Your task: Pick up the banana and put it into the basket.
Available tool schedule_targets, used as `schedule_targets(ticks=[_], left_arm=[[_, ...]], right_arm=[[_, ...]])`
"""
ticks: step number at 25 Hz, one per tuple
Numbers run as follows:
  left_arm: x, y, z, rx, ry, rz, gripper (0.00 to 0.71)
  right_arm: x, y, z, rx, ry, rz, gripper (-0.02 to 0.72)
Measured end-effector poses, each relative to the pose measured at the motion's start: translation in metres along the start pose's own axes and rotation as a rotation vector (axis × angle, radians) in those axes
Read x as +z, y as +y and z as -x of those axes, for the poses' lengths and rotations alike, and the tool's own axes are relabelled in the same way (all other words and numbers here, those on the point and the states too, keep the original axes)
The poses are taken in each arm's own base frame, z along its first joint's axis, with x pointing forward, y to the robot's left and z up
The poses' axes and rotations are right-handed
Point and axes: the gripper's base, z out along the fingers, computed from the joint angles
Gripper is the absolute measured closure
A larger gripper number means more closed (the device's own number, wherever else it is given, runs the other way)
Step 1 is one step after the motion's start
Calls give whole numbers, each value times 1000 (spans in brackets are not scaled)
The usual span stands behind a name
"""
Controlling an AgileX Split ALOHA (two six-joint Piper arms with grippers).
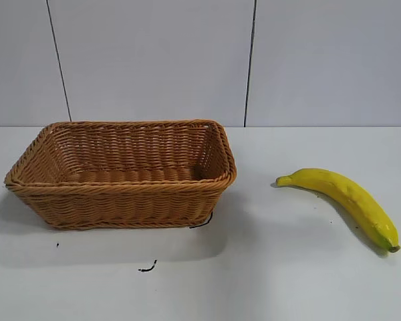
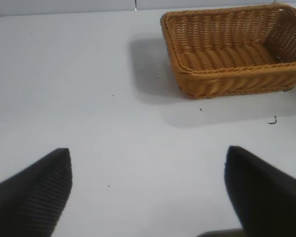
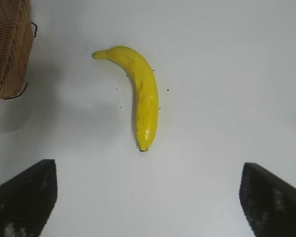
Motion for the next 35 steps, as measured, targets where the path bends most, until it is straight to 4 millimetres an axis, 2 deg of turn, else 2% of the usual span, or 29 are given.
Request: schedule_targets(ticks=[6, 10, 15, 19, 30, 35], left_arm=[[0, 0, 0, 0, 0, 0, 75], [0, 0, 0, 0, 0, 0, 75], [0, 0, 0, 0, 0, 0, 75], [0, 0, 0, 0, 0, 0, 75], [0, 0, 0, 0, 0, 0, 75], [0, 0, 0, 0, 0, 0, 75]], right_arm=[[50, -4, 43, -23, 126, 7, 13], [92, -7, 57, -65, 216, 20, 13], [149, -7, 52, -68, 350, 59, 13], [185, -6, 45, -65, 421, 92, 13], [250, -9, 33, -47, 440, 94, 13], [270, -11, 27, -69, 442, 96, 13]])
